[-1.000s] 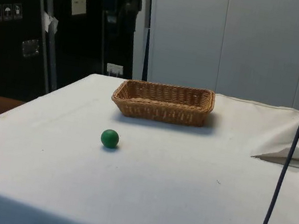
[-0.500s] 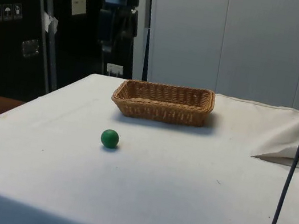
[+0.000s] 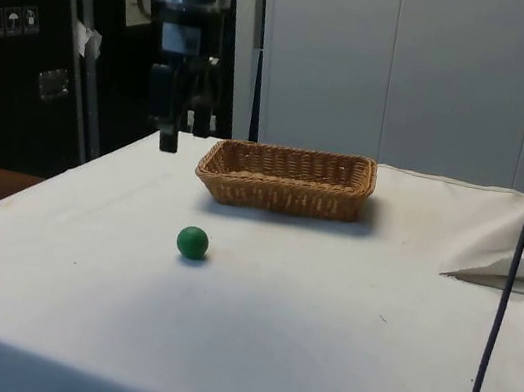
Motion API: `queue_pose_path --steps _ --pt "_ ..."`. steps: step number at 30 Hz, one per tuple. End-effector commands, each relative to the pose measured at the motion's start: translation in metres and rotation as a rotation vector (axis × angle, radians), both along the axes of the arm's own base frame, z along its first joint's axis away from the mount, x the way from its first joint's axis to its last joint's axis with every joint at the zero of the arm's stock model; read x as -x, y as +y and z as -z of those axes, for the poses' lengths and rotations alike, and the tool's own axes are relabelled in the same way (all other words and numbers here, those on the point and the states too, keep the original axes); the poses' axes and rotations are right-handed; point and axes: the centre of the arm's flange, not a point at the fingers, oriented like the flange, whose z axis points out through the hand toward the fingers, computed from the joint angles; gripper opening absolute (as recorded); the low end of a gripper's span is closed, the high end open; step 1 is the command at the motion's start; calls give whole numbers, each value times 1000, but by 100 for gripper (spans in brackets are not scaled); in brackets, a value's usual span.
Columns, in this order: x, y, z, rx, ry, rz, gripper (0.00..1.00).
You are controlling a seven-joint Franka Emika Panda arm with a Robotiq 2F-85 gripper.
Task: Pick up the ball and place it into the basket.
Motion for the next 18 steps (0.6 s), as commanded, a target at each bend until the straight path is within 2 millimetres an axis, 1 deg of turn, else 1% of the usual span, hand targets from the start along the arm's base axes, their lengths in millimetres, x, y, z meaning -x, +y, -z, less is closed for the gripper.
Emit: queue_pose_path --steps 1,7,8,9,12,18 --pt "-1 3 3 -13 -6 0 100" --pt "-1 10 24 -18 -6 2 100" --pt "-1 8 21 -5 2 1 100" --pt "-1 11 27 -18 -7 1 100" --pt "-1 13 41 -18 -10 2 100" --pt "3 5 62 -19 -11 -13 100"
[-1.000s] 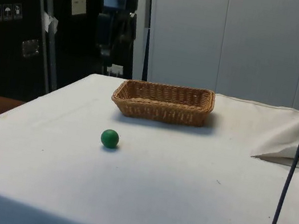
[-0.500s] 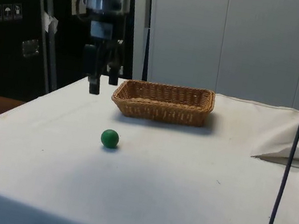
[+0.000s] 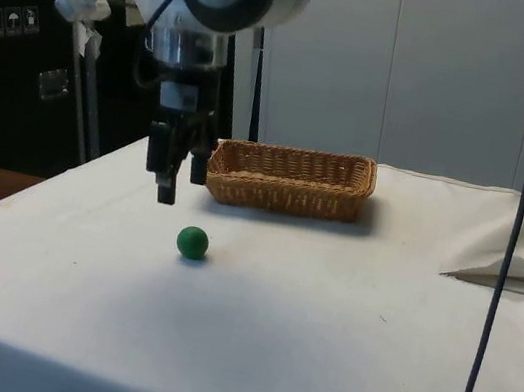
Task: Pick up the ball and place it into the basket.
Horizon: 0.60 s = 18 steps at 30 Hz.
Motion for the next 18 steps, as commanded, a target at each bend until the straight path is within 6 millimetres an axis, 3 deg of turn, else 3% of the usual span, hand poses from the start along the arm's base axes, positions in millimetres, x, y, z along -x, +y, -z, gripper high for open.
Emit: queue_pose_path --steps 1,18 --pt "1 -2 5 -15 -7 -8 100" --pt "4 -8 55 -17 -20 -50 100"
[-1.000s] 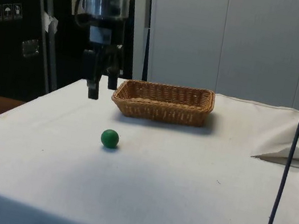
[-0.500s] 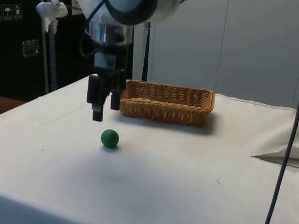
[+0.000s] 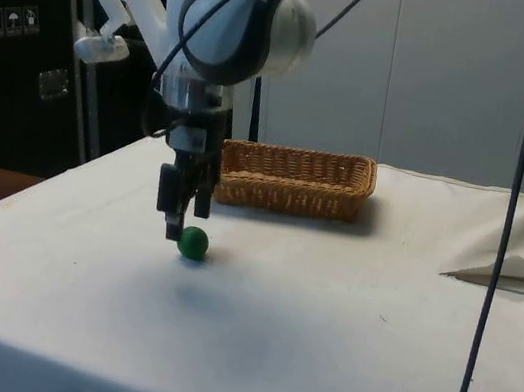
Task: Pick up the ball and place it into the basket.
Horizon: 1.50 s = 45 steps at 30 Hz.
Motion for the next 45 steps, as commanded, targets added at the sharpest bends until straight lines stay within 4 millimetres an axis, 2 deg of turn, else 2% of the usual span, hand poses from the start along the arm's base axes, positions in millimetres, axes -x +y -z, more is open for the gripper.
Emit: queue_pose_path --steps 1,7,18,20,21,28,37,40,45 --pt "0 2 3 -12 -12 -6 100" --pt "2 2 23 7 -16 -30 100" --pt "3 2 33 26 -15 -40 98" --pt "3 2 33 27 -15 -39 84" --pt "3 1 33 28 -14 -38 69" --pt "3 2 34 29 -13 -38 1" --pt "3 0 33 33 -8 -38 0" --pt "2 -1 17 26 -15 -31 0" --pt "2 -2 1 16 -18 -28 0"
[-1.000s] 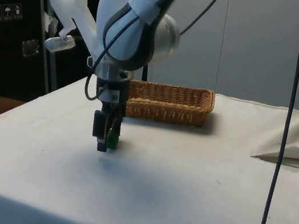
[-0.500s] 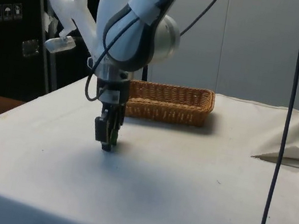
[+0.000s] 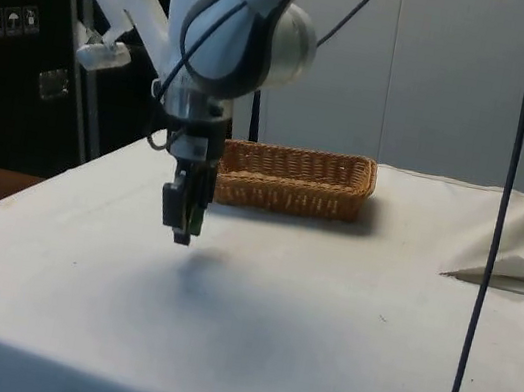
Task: Pick up the ball and place it into the basket.
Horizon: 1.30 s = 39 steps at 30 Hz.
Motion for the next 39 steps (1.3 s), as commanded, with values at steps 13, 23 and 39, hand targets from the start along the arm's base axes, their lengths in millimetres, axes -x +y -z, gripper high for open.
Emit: queue_pose_path --steps 13,23,39 --pt "-2 -19 -53 -21 -3 10 0" --pt "-3 -44 -87 -28 0 23 0" --pt "-7 -91 -116 -34 -7 47 0"
